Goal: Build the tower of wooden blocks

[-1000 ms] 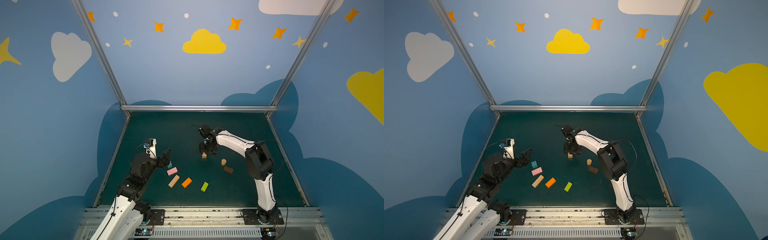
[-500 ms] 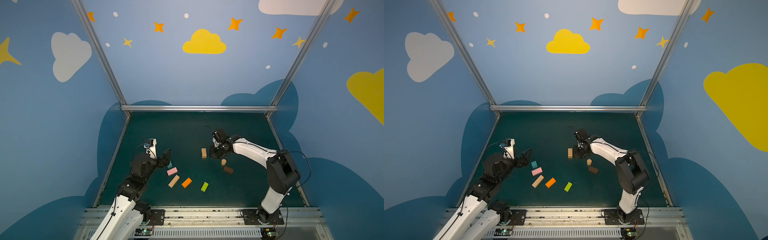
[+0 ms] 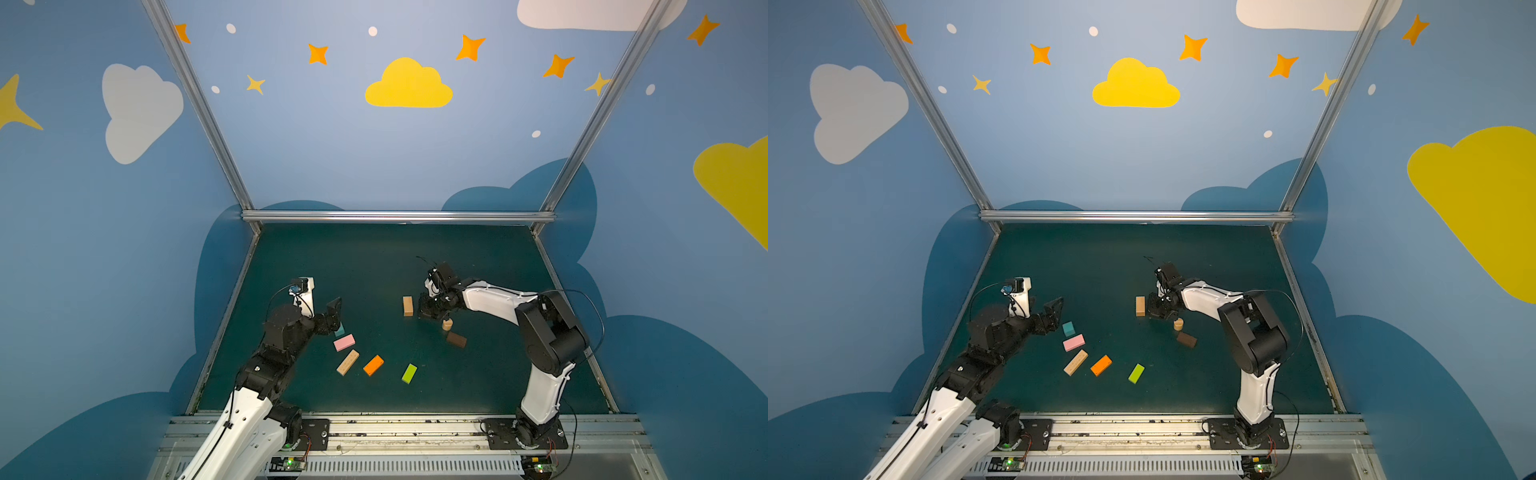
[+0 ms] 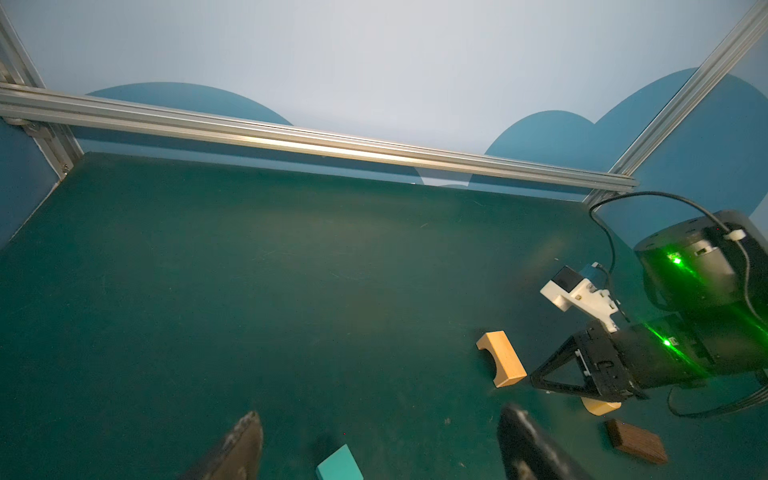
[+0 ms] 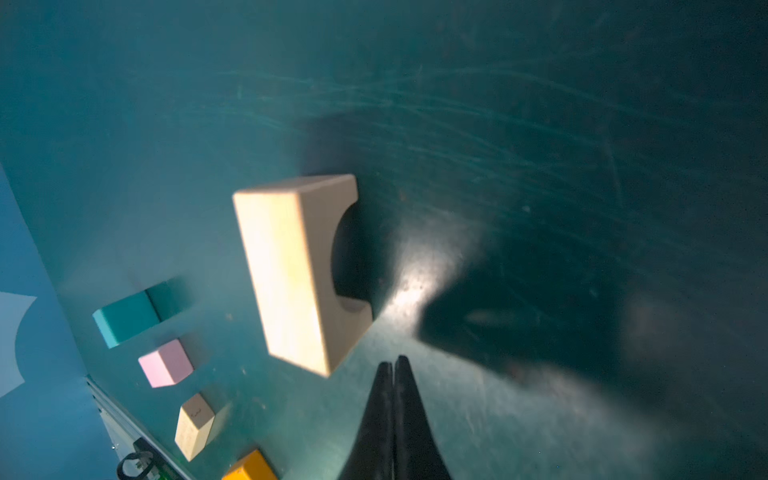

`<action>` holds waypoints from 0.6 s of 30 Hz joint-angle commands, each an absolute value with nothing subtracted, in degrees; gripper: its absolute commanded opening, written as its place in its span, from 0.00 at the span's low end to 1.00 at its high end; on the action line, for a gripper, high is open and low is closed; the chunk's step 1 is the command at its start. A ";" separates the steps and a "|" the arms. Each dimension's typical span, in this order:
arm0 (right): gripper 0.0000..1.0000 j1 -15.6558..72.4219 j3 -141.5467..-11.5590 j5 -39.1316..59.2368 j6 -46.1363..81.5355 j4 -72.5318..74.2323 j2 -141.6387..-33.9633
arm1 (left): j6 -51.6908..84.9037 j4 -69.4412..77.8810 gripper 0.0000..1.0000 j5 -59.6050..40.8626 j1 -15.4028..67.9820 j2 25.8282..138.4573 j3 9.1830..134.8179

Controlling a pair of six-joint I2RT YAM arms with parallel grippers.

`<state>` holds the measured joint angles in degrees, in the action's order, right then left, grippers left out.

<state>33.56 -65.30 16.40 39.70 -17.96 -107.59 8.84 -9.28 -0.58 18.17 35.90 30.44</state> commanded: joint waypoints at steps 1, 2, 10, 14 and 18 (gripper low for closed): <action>0.00 33.21 -64.25 17.63 41.56 -13.79 -108.43 | 9.14 -9.03 0.88 -0.44 18.45 35.77 31.38; 0.00 33.06 -64.22 17.88 41.81 -13.29 -108.78 | 9.12 -9.04 0.88 -0.44 18.40 35.78 31.38; 0.00 33.56 -64.03 19.66 44.29 -10.05 -111.18 | 9.09 -9.06 0.88 0.00 18.41 35.73 31.35; 0.00 34.18 -64.16 19.77 44.73 -9.59 -111.86 | 9.05 -8.88 0.88 0.12 18.44 35.86 31.05; 0.00 34.93 -65.06 20.04 45.34 -9.11 -112.96 | 8.90 -8.87 0.88 0.26 18.41 36.06 31.02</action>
<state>34.06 -64.64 19.73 44.56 -9.21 -110.96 8.84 -9.28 -0.51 18.17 35.92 30.44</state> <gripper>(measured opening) 0.048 0.880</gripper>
